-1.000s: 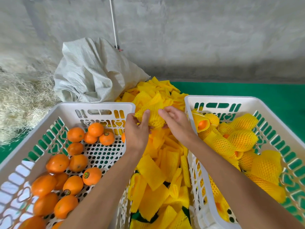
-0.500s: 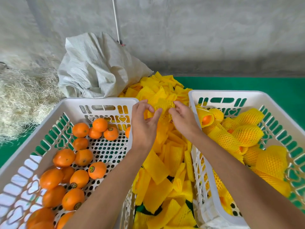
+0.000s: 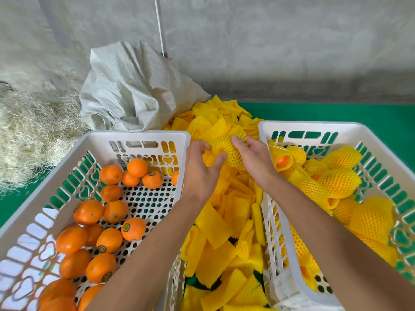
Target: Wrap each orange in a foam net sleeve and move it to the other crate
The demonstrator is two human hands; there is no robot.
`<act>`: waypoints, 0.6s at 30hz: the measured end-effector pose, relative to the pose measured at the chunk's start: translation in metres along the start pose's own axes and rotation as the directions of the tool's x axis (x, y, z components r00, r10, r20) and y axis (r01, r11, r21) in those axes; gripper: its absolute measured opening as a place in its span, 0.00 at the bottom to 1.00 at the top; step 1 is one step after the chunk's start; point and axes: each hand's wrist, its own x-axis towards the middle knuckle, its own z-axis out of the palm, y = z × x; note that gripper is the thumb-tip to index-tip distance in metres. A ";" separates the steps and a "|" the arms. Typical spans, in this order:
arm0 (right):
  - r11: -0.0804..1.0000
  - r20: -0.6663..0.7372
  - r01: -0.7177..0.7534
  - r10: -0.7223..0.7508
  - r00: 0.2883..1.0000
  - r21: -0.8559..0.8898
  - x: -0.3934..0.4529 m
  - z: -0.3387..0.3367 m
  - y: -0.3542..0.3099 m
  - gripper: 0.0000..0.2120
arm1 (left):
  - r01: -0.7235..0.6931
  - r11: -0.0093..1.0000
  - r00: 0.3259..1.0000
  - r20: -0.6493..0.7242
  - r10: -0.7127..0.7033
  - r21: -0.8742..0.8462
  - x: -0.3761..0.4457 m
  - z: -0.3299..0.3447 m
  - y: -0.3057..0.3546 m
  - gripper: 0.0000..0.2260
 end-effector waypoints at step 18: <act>0.951 0.108 -0.310 0.308 0.945 0.005 0.016 0.000 0.011 0.20 | -0.051 0.996 0.991 -0.124 0.041 -0.076 0.011 -0.023 0.011 0.12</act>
